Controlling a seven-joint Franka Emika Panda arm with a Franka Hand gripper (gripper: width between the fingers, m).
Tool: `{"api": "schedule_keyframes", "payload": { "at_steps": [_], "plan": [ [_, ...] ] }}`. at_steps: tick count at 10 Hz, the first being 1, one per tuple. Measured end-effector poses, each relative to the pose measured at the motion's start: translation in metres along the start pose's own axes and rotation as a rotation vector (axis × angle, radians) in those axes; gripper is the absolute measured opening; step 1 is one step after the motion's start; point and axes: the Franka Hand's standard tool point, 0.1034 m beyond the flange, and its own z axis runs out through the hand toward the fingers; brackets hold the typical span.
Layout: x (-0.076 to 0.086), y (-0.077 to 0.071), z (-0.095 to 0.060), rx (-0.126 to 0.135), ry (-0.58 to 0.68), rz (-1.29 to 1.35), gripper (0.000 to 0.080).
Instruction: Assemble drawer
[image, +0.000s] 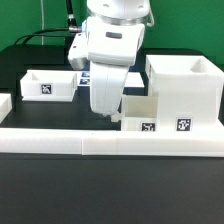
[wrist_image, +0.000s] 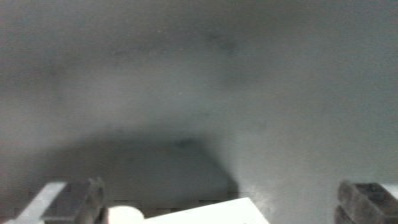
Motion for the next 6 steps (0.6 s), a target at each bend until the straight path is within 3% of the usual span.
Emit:
{"api": "schedule_keyframes", "payload": {
  "at_steps": [1, 2, 6],
  "plan": [
    [-0.001, 0.0027, -0.0041, 0.018, -0.003, -0.066, 0.0649],
    [0.0048, 0.0094, -0.0082, 0.011, 0.0, -0.082, 0.0649],
    [0.0046, 0.0077, -0.0053, 0.015, 0.001, -0.08, 0.0649]
  ]
}}
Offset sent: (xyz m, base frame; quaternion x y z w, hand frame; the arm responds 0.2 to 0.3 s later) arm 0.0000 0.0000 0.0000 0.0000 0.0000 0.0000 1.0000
